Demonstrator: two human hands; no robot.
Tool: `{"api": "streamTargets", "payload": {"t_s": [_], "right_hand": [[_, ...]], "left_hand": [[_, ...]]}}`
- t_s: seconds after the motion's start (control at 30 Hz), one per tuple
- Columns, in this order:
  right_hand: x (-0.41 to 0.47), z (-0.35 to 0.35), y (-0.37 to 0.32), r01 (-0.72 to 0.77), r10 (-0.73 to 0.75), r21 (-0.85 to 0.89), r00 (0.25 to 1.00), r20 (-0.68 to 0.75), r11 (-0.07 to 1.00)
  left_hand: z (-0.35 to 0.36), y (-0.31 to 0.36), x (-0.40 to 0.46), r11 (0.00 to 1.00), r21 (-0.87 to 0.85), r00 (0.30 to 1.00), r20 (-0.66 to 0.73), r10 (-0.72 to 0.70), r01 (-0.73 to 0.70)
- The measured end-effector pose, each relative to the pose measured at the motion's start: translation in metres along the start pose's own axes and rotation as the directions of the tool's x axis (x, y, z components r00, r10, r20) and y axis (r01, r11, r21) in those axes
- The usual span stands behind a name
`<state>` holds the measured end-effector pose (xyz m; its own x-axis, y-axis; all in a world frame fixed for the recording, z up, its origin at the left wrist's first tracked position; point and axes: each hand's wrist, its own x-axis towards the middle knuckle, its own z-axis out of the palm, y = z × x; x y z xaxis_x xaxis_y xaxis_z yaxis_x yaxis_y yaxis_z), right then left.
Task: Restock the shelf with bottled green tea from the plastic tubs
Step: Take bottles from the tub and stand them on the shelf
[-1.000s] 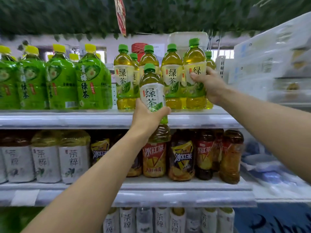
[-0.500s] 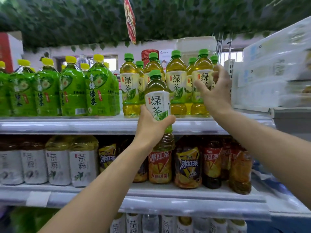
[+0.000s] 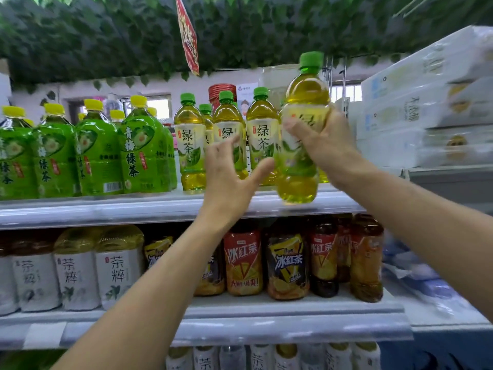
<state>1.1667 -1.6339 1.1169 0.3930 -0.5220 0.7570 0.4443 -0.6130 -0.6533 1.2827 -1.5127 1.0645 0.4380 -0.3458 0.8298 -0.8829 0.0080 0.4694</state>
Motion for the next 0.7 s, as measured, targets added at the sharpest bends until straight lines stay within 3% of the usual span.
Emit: {"api": "streamTargets", "payload": {"t_s": [0.1,0.2,0.47,0.7], "right_hand": [[0.019,-0.025,-0.004,0.084,-0.073,0.066,0.986,-0.15,0.994],[0.037,-0.044,-0.001,0.102,-0.095,0.021,0.97,-0.226,0.995],[0.073,-0.065,0.047,-0.186,0.187,0.023,0.96,-0.208,0.982],[0.083,-0.071,0.077,-0.251,0.25,0.006,0.963,-0.101,0.968]], "left_hand": [[-0.017,-0.024,0.014,0.992,0.043,0.976,-0.187,-0.107,0.117],[-0.029,-0.047,0.028,0.969,0.044,0.948,-0.221,-0.229,0.244],[-0.035,-0.074,0.051,0.902,-0.044,0.899,-0.069,-0.432,0.43],[-0.041,-0.083,0.071,0.852,-0.188,0.872,0.065,-0.485,0.488]]}}
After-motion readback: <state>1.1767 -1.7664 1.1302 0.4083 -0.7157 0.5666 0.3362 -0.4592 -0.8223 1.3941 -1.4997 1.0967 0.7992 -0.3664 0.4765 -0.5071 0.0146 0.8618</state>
